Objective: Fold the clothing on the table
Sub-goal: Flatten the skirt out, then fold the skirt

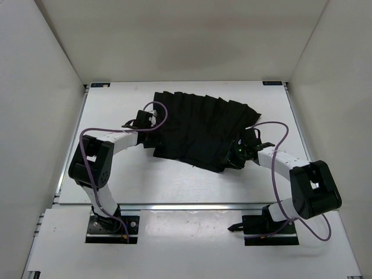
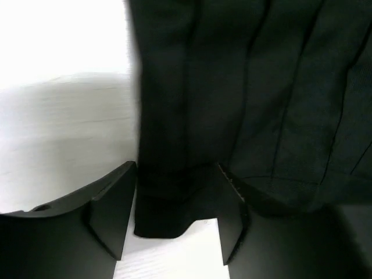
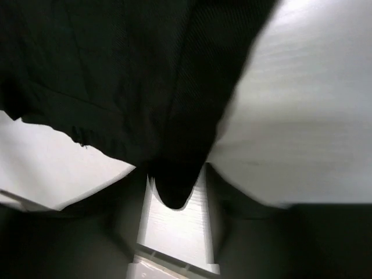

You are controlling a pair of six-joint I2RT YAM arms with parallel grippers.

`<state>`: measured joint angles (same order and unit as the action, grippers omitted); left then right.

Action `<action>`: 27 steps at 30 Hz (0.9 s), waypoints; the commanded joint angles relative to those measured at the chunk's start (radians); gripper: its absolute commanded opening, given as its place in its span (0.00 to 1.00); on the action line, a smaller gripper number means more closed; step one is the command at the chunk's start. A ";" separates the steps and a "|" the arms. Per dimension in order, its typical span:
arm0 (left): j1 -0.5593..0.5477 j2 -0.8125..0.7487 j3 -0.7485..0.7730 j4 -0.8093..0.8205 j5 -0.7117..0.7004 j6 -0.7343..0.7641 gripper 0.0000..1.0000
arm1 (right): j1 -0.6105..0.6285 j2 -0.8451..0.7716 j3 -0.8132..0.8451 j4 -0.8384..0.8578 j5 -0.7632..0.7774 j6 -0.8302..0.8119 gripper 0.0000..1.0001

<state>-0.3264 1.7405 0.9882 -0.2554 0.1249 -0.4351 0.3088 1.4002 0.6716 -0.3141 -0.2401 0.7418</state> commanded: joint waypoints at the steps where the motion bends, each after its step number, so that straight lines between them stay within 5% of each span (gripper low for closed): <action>1: -0.025 0.016 0.032 -0.021 0.016 0.050 0.58 | -0.020 0.037 -0.006 0.127 -0.046 0.053 0.31; 3: -0.014 0.031 0.017 0.016 0.146 0.053 0.36 | -0.025 0.069 0.009 0.122 -0.080 0.030 0.16; 4: -0.001 0.042 0.001 0.048 0.229 0.050 0.12 | -0.028 0.065 0.025 0.109 -0.105 0.012 0.00; 5: 0.010 0.040 -0.005 0.062 0.261 0.041 0.00 | -0.036 0.065 0.026 0.092 -0.111 -0.008 0.00; 13: 0.174 -0.163 -0.186 0.079 0.440 -0.048 0.00 | -0.229 -0.070 0.154 -0.186 -0.182 -0.232 0.00; 20: 0.093 -0.317 -0.334 -0.021 0.397 -0.060 0.00 | -0.186 -0.208 0.076 -0.327 -0.153 -0.242 0.00; 23: 0.064 -0.338 -0.397 -0.025 0.383 -0.059 0.16 | -0.128 -0.260 -0.001 -0.324 -0.151 -0.202 0.00; 25: 0.050 -0.361 -0.422 -0.047 0.375 -0.044 0.36 | -0.105 -0.285 -0.046 -0.327 -0.148 -0.183 0.01; 27: 0.038 -0.386 -0.442 -0.053 0.357 -0.053 0.39 | -0.074 -0.312 -0.082 -0.329 -0.139 -0.173 0.00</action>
<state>-0.2733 1.4158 0.5655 -0.2802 0.5148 -0.4942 0.2070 1.1309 0.6262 -0.6182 -0.4065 0.5465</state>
